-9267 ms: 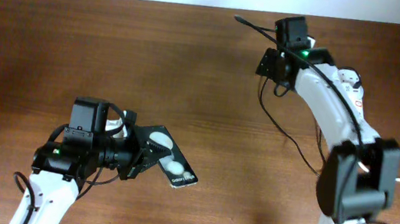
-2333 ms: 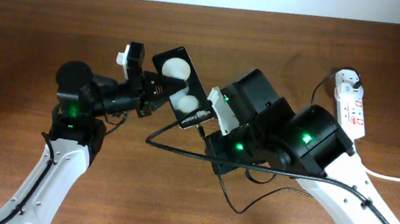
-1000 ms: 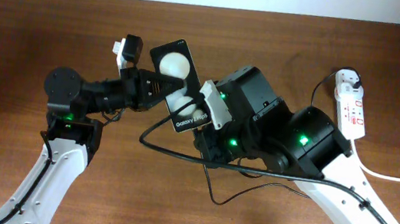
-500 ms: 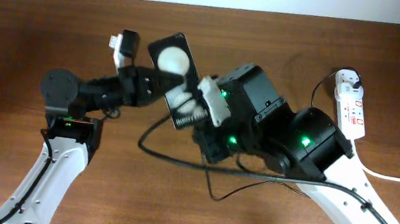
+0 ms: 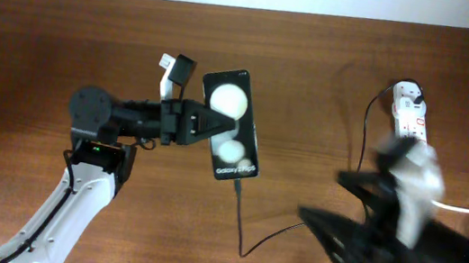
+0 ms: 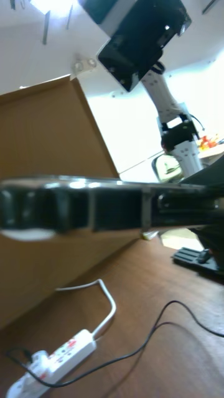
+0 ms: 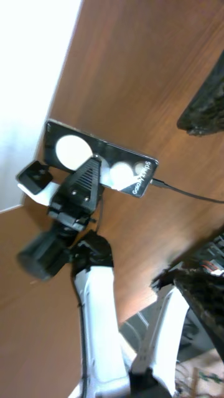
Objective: Plug charger to phone and switch on socket
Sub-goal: 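Lower the plugged-in phone onto the table with the left gripper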
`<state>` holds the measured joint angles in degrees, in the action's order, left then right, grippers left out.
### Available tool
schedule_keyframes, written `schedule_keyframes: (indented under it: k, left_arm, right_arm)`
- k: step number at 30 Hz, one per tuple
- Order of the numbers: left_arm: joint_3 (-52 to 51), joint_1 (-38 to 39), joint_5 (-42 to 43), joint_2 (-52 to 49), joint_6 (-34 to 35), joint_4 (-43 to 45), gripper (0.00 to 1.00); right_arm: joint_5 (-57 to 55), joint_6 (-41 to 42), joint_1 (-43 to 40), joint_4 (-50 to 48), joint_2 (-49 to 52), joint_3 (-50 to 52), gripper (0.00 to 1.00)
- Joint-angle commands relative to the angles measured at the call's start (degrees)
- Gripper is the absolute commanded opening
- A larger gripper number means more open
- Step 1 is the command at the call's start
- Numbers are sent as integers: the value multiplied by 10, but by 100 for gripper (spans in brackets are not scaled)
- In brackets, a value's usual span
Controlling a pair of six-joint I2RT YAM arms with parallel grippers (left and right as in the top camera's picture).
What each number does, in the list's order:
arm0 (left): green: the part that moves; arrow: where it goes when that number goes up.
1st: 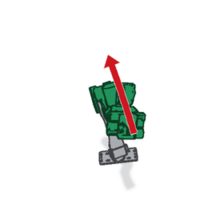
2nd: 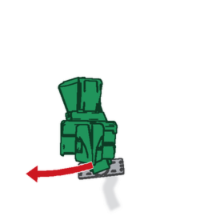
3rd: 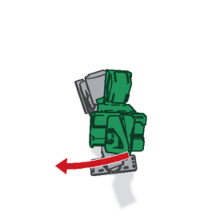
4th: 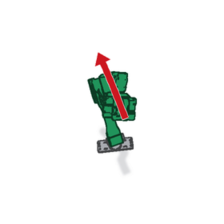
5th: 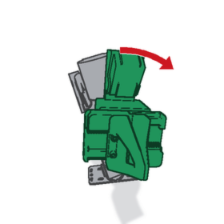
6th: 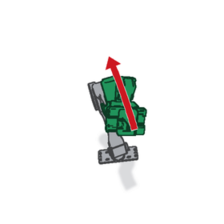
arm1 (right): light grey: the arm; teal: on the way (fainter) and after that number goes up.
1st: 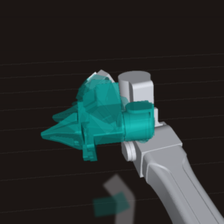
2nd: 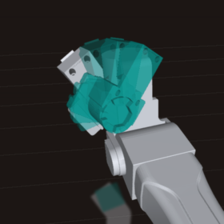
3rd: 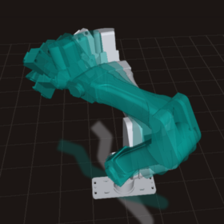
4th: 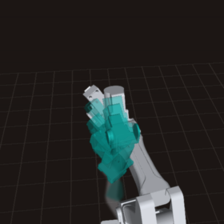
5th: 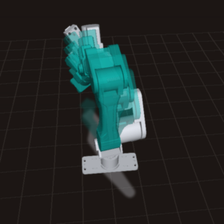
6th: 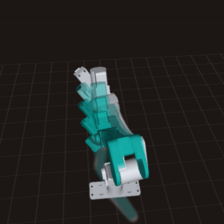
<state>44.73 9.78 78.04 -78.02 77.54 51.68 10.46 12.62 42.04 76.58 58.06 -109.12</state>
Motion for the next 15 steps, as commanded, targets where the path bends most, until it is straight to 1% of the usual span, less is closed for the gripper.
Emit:
schedule_keyframes:
  k: [1, 3, 4, 5, 6, 7, 9, 10, 12, 13, 15]
  left_arm:
    - [2, 48, -121, 9, -140, -95, 0]
    - [11, 70, -200, 3, -231, -223, 0]
    - [17, 77, -229, -2, -259, -266, 0]
    - [32, 85, -265, -15, -297, -322, 0]
    - [51, 90, -282, -33, -341, -366, 0]
    - [75, 93, -283, -59, -374, -397, 0]
    - [122, 94, -283, -111, -409, -460, 0]
    - [169, 94, -282, -161, -455, -520, 0]
    - [229, 94, -283, -220, -519, -596, 0]
    - [287, 94, -283, -272, -571, -663, 0]
    - [365, 97, -284, -340, -653, -744, 0]
  right_arm:
    - [-59, -3, -2, 12, -67, -7, 82]
    - [-63, -3, -2, 12, -103, -7, 87]
    - [-63, -4, -2, 13, -115, -7, 89]
    - [-63, -4, -2, 13, -124, -7, 91]
    - [-63, -4, -2, 13, -132, -7, 91]
    - [-63, -4, -2, 16, -137, -7, 92]
    - [-65, -4, -2, 24, -137, -7, 93]
    - [-67, -4, -2, 29, -137, -5, 94]
    - [-67, -4, -2, 37, -137, -2, 95]
    - [-67, -4, -2, 41, -137, -2, 95]
    - [-67, -4, -2, 46, -137, -2, 96]
